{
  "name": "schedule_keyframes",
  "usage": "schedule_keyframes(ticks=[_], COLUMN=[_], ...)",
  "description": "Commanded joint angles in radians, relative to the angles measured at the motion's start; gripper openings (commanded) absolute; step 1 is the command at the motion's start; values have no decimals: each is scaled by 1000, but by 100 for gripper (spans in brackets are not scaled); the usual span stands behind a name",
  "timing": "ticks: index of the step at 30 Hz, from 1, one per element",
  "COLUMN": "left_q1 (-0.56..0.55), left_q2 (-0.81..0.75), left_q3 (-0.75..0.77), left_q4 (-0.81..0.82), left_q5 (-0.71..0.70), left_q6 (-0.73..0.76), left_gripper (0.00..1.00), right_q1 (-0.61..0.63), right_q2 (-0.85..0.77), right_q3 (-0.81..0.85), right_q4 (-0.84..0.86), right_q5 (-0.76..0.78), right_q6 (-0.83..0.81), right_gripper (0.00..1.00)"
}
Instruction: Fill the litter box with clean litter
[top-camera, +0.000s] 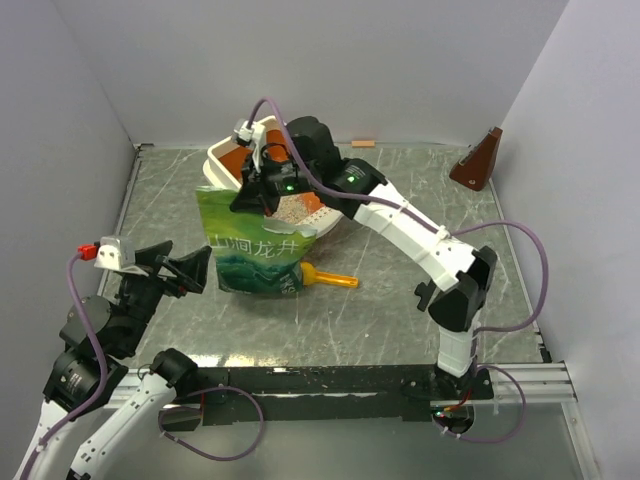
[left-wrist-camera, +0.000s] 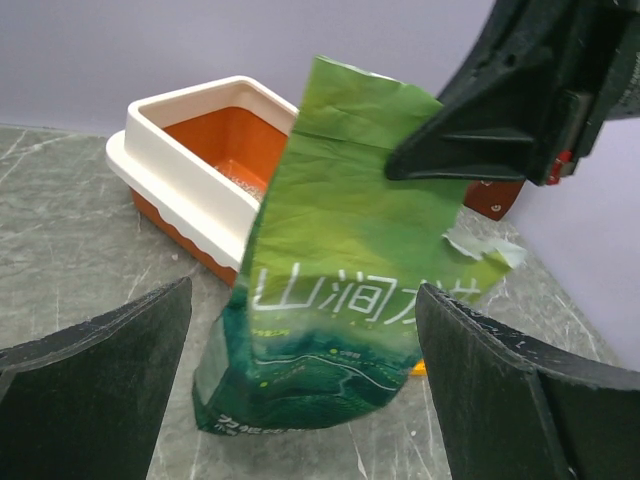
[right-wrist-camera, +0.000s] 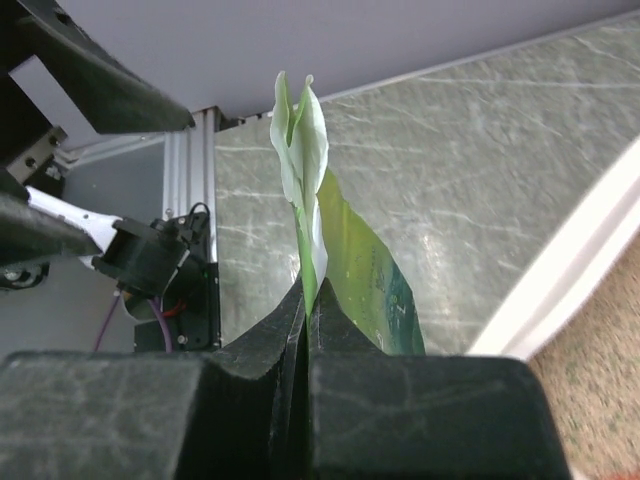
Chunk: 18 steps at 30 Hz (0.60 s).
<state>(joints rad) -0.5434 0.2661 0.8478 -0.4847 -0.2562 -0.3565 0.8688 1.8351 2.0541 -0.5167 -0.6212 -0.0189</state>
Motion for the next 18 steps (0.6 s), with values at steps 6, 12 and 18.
schedule_keyframes(ticks=[6,12,18], left_q1=[5,3,5], left_q2=[-10,-18,-18], left_q3=[-19,-23,-27], left_q4=[12,12,11], left_q5=[21,14,18], left_q6=[13,24,21], left_gripper=[97,97,97], right_q1=[19,35,44], right_q2=[47,116,188], right_q3=[215,167,140], right_q4=[345,437,457], right_q5=[-192,-247,-311], right_q6=[105,154,165], right_gripper=[0,0,0])
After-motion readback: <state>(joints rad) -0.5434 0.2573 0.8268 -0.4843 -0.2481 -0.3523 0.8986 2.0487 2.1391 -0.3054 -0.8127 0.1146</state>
